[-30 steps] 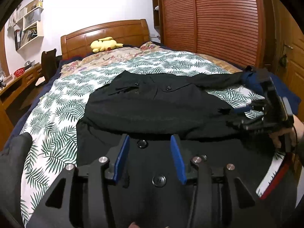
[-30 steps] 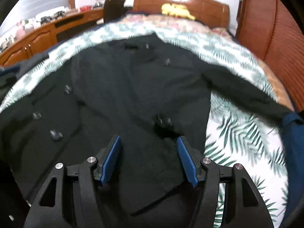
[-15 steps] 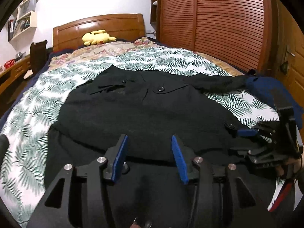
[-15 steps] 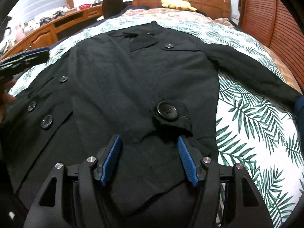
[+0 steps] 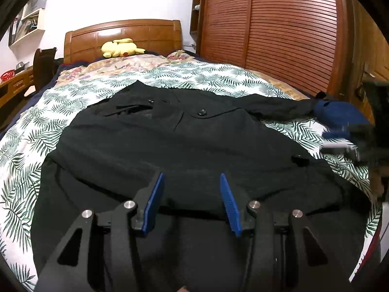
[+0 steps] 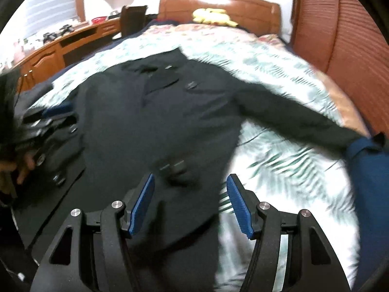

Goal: Fold large clothes
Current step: 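Move the right gripper to the other sleeve cuff and grasp it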

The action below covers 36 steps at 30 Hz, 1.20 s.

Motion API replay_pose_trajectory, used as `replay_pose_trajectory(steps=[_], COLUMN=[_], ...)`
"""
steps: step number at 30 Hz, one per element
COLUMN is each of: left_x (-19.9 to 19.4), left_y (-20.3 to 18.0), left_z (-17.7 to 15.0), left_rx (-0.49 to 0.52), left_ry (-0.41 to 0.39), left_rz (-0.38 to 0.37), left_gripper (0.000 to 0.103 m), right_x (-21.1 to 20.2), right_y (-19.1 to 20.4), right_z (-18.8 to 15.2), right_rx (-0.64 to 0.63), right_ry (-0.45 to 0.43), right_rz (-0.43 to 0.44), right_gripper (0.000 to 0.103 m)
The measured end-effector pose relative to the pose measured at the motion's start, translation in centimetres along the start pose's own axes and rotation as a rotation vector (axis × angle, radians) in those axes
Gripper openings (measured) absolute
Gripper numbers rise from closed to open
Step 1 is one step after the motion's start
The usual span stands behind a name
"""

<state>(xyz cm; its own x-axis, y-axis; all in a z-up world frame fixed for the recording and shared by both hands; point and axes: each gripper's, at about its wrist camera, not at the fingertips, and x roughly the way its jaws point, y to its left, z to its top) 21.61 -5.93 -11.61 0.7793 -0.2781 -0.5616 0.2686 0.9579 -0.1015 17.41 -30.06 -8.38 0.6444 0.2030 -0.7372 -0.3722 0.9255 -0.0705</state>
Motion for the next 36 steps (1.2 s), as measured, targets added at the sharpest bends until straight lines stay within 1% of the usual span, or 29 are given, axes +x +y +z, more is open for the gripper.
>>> replay_pose_trajectory(steps=[3, 5, 9, 11, 17, 22, 24, 27, 28, 29, 30, 31, 32, 33, 34, 35, 36], left_x=[-0.1, -0.1, -0.1, -0.2, -0.1, 0.1, 0.2, 0.3, 0.4, 0.4, 0.4, 0.4, 0.4, 0.4, 0.4, 0.4, 0.4], left_y=[0.0, -0.1, -0.2, -0.5, -1.0, -1.0, -1.0, -1.1, -1.1, -1.2, -1.3, -1.4, -1.4, -1.4, -1.4, -1.4, -1.4], left_z=[-0.2, -0.4, -0.4, -0.4, -0.5, -0.4, -0.4, -0.4, -0.4, -0.4, -0.4, -0.4, -0.4, -0.4, -0.4, -0.4, -0.4], left_rx=[-0.005, -0.005, 0.005, 0.015, 0.044, 0.046, 0.047, 0.054, 0.057, 0.059, 0.063, 0.065, 0.067, 0.068, 0.069, 0.068, 0.067], left_ry=[-0.011, -0.012, -0.016, -0.019, -0.023, -0.018, -0.015, -0.009, -0.006, -0.006, -0.006, -0.007, -0.008, -0.008, -0.009, -0.008, -0.008], left_rz=[0.003, 0.007, 0.012, 0.017, 0.029, 0.031, 0.031, 0.034, 0.036, 0.037, 0.038, 0.039, 0.040, 0.040, 0.040, 0.040, 0.040], left_gripper=[0.047, 0.047, 0.047, 0.047, 0.047, 0.047, 0.047, 0.047, 0.047, 0.047, 0.047, 0.047, 0.047, 0.047, 0.047, 0.047, 0.047], right_x=[-0.6, -1.0, -1.8, -2.1, -3.1, -3.6, -3.5, -2.8, -2.6, -2.2, -1.8, -1.3, -0.8, -0.3, 0.2, 0.4, 0.4], right_y=[-3.5, -6.5, -13.2, -17.2, -27.0, -32.3, -33.6, -34.7, -34.9, -34.9, -34.8, -34.5, -34.2, -33.9, -33.6, -33.4, -33.0], right_z=[2.1, 3.6, 6.1, 7.2, 8.0, 6.7, 5.9, 4.9, 4.5, 4.2, 4.1, 4.0, 3.9, 3.9, 3.9, 4.0, 4.2], right_rx=[0.025, 0.044, 0.118, 0.170, 0.315, 0.401, 0.427, 0.451, 0.458, 0.460, 0.456, 0.442, 0.423, 0.406, 0.387, 0.372, 0.361], right_ry=[-0.005, -0.011, -0.020, -0.014, 0.016, 0.099, 0.133, 0.185, 0.198, 0.211, 0.222, 0.236, 0.254, 0.271, 0.286, 0.288, 0.282], right_rz=[-0.089, -0.173, -0.307, -0.381, -0.534, -0.617, -0.622, -0.624, -0.614, -0.598, -0.591, -0.589, -0.586, -0.587, -0.594, -0.594, -0.591], right_gripper=[0.063, 0.063, 0.063, 0.063, 0.063, 0.063, 0.063, 0.063, 0.061, 0.055, 0.052, 0.044, 0.030, 0.022, 0.009, 0.006, 0.005])
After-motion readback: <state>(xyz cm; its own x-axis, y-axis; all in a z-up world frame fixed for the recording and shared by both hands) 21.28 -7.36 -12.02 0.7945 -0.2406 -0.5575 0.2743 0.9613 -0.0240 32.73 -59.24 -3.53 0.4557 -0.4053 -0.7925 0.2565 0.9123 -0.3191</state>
